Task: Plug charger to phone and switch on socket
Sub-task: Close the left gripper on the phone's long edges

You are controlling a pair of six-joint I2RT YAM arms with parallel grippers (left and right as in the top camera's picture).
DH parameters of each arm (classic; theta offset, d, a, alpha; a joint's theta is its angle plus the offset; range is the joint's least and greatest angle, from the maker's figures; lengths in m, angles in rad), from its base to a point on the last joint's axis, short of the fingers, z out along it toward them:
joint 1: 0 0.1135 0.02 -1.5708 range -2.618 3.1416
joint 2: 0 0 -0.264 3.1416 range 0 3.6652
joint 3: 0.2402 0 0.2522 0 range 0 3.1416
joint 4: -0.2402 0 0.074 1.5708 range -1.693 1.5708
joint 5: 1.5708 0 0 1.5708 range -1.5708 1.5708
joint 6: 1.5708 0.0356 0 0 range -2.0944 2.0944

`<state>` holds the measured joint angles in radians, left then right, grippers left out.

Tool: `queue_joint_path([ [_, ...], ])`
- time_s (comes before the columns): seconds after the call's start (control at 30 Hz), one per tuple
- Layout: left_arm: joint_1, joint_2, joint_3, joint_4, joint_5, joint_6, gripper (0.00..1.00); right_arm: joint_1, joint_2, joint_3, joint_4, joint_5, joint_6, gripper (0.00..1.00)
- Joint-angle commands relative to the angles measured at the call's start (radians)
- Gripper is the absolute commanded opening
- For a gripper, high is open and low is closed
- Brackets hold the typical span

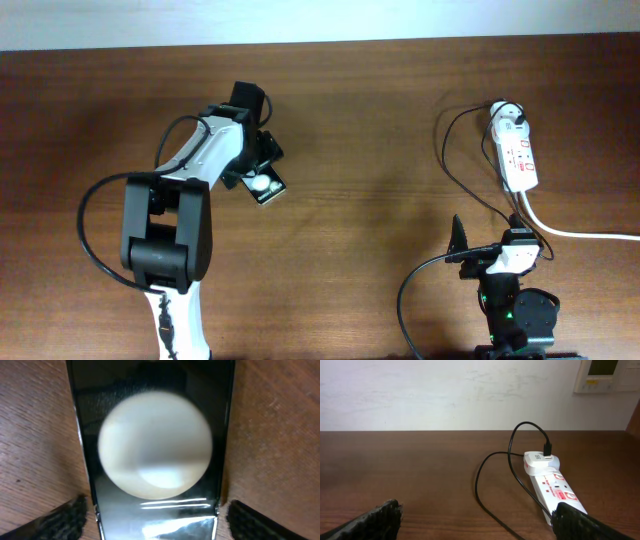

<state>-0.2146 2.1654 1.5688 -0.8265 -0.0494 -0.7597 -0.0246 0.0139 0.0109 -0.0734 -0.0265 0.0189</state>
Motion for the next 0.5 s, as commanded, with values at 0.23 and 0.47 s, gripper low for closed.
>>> queue_joint_path([
  [0.23,-0.041,0.045,-0.101,-0.016,0.027,0.063,0.65,0.006,-0.008,-0.005,-0.005,0.002,0.001,0.99],
  [0.47,-0.041,0.045,-0.101,-0.016,0.072,0.343,0.78,0.006,-0.008,-0.005,-0.005,0.002,0.001,0.99],
])
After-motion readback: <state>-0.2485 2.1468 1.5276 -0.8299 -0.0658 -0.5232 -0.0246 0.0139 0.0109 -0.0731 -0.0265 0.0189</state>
